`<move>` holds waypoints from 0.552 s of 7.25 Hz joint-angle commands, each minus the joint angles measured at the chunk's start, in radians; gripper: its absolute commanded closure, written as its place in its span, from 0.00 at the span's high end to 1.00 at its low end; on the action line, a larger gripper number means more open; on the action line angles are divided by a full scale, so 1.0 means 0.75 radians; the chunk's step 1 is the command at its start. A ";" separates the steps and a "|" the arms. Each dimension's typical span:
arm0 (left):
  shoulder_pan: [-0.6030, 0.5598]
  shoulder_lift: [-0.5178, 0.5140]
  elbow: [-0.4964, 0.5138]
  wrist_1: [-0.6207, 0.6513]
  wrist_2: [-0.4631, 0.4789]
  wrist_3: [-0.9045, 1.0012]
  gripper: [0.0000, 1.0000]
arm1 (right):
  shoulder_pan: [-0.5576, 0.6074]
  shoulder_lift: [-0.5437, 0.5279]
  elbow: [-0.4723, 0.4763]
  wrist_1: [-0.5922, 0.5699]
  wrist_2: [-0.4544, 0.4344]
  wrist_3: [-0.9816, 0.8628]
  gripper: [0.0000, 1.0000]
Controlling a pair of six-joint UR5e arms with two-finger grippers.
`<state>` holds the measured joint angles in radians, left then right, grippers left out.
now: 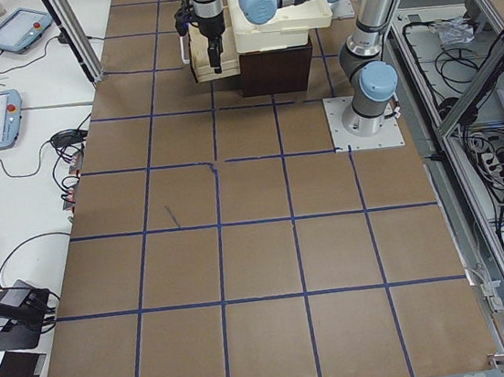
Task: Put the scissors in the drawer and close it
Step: 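Move the right gripper over the grey-and-orange scissors on the table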
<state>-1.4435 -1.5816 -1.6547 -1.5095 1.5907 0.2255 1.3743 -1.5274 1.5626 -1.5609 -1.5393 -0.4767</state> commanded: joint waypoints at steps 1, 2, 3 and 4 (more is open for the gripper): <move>0.000 0.000 -0.001 0.000 0.000 0.000 1.00 | -0.301 0.105 0.019 -0.003 -0.015 -0.688 0.99; 0.000 0.000 -0.001 0.000 0.000 0.000 1.00 | -0.438 0.175 0.027 -0.104 -0.021 -0.969 1.00; 0.000 0.000 -0.001 0.000 0.000 0.000 1.00 | -0.525 0.283 0.025 -0.291 -0.050 -1.255 1.00; 0.000 0.000 -0.001 0.000 0.000 0.000 1.00 | -0.556 0.409 0.027 -0.459 -0.048 -1.416 0.99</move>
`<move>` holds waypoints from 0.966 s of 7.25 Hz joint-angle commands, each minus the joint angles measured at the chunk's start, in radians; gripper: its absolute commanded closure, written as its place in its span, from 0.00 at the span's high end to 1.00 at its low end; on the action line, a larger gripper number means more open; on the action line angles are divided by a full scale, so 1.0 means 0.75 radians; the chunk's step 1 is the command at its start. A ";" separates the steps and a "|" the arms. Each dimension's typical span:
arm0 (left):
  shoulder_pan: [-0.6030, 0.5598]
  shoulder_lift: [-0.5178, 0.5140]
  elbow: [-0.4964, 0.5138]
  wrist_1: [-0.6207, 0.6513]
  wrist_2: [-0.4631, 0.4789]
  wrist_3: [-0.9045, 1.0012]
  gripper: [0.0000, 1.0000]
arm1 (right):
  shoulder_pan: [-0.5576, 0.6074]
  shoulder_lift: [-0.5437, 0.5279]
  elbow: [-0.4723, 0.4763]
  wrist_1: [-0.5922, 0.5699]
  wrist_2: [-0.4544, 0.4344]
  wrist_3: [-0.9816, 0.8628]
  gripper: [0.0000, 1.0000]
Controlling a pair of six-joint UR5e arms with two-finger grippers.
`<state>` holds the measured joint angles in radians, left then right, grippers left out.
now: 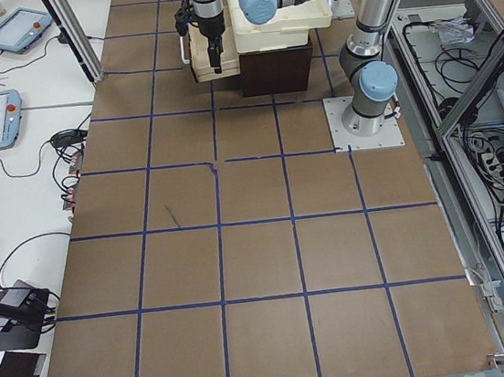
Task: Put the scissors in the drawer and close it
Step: 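Move the right gripper over the grey-and-orange scissors on the table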
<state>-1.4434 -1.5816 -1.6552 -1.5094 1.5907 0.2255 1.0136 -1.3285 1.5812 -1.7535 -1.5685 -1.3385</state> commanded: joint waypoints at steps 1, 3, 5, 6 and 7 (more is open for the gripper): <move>0.000 0.000 0.000 0.000 0.000 0.000 1.00 | -0.102 0.261 0.001 -0.310 0.007 -0.437 1.00; 0.000 0.000 0.000 0.000 0.000 0.000 1.00 | -0.102 0.382 0.002 -0.447 0.048 -0.772 0.99; 0.000 0.000 0.002 0.000 0.000 0.000 1.00 | -0.102 0.438 -0.002 -0.491 0.054 -0.909 0.99; 0.000 0.000 0.000 0.000 0.000 0.000 1.00 | -0.102 0.434 0.015 -0.481 0.052 -0.921 0.99; 0.000 0.000 0.002 0.000 0.000 0.000 1.00 | -0.102 0.432 0.086 -0.491 0.036 -0.946 1.00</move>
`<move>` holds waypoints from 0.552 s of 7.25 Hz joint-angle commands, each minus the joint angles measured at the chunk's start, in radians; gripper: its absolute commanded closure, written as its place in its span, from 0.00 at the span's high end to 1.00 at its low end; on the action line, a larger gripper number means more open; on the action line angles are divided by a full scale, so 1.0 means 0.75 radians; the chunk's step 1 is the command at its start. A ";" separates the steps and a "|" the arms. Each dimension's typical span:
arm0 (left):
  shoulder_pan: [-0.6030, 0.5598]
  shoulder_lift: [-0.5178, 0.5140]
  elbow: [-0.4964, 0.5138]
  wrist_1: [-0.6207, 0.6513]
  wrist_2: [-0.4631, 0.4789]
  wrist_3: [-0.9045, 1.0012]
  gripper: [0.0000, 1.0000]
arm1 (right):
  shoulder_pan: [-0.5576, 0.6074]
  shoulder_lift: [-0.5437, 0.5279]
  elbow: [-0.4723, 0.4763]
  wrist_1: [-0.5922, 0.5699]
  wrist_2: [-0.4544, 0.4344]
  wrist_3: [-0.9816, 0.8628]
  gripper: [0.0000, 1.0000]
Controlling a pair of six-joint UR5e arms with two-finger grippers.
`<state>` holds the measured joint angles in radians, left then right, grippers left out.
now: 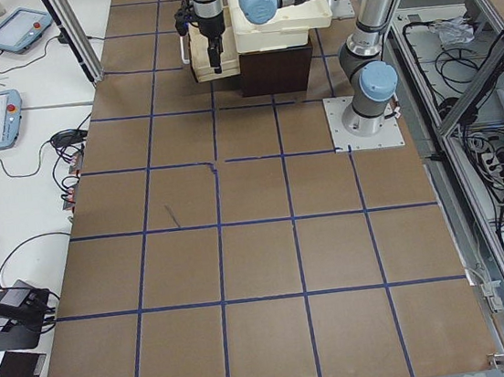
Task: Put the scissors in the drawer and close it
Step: 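Lower the right gripper and grasp the scissors by the blades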
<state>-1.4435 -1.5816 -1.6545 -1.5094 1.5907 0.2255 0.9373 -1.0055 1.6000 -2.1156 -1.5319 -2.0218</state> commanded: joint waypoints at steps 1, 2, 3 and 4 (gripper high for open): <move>0.000 0.000 -0.001 0.000 0.002 0.000 1.00 | 0.000 -0.005 0.110 -0.133 -0.017 -0.087 0.98; 0.000 0.002 -0.001 0.000 0.002 0.000 1.00 | 0.000 -0.005 0.114 -0.161 -0.019 -0.102 0.88; 0.000 0.002 -0.001 0.000 0.000 0.000 1.00 | 0.000 -0.005 0.114 -0.169 -0.041 -0.104 0.81; 0.000 0.002 -0.001 0.000 0.000 0.000 1.00 | 0.000 -0.001 0.116 -0.169 -0.038 -0.100 0.80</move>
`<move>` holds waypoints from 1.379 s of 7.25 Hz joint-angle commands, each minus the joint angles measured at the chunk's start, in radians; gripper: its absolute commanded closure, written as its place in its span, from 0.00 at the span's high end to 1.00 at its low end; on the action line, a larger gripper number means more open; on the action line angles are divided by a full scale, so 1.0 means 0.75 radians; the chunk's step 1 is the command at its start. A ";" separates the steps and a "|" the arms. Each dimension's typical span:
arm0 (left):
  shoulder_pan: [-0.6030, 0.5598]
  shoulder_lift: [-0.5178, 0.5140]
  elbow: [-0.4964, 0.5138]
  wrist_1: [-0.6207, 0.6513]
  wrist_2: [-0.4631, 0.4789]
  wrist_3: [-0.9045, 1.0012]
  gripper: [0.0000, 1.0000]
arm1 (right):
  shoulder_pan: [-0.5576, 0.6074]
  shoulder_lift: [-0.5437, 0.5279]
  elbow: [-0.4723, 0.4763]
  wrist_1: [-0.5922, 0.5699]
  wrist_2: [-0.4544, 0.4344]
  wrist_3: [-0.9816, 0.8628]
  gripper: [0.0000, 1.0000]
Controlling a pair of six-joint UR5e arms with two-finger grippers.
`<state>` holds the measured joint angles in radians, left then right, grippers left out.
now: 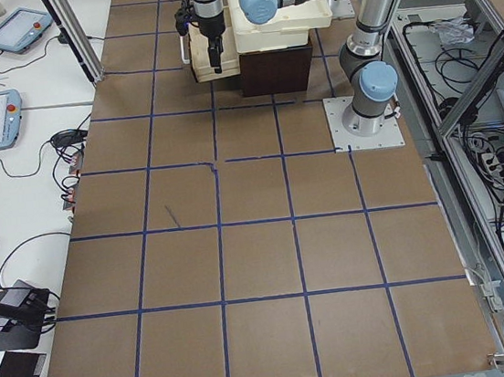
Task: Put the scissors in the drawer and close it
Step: 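Lower the right gripper and grasp the scissors by the blades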
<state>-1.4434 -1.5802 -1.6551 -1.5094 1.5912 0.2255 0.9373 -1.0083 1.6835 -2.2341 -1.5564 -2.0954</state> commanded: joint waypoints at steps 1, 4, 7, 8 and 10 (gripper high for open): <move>0.000 0.000 0.000 0.000 -0.001 0.000 1.00 | 0.000 0.005 0.005 -0.011 0.003 -0.002 0.74; 0.000 0.000 0.000 0.000 -0.001 0.000 1.00 | 0.000 0.003 0.003 -0.007 0.005 -0.008 0.17; 0.000 0.000 0.000 0.000 0.001 0.000 1.00 | 0.028 -0.107 -0.013 0.025 0.007 0.028 0.01; 0.000 0.000 0.000 0.000 -0.001 0.000 1.00 | 0.104 -0.209 -0.017 0.137 0.007 0.132 0.00; 0.000 0.000 0.000 0.000 -0.001 0.000 1.00 | 0.336 -0.357 -0.072 0.329 0.017 0.308 0.00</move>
<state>-1.4435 -1.5797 -1.6551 -1.5094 1.5916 0.2255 1.0790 -1.2085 1.6544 -2.0746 -1.5485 -1.9404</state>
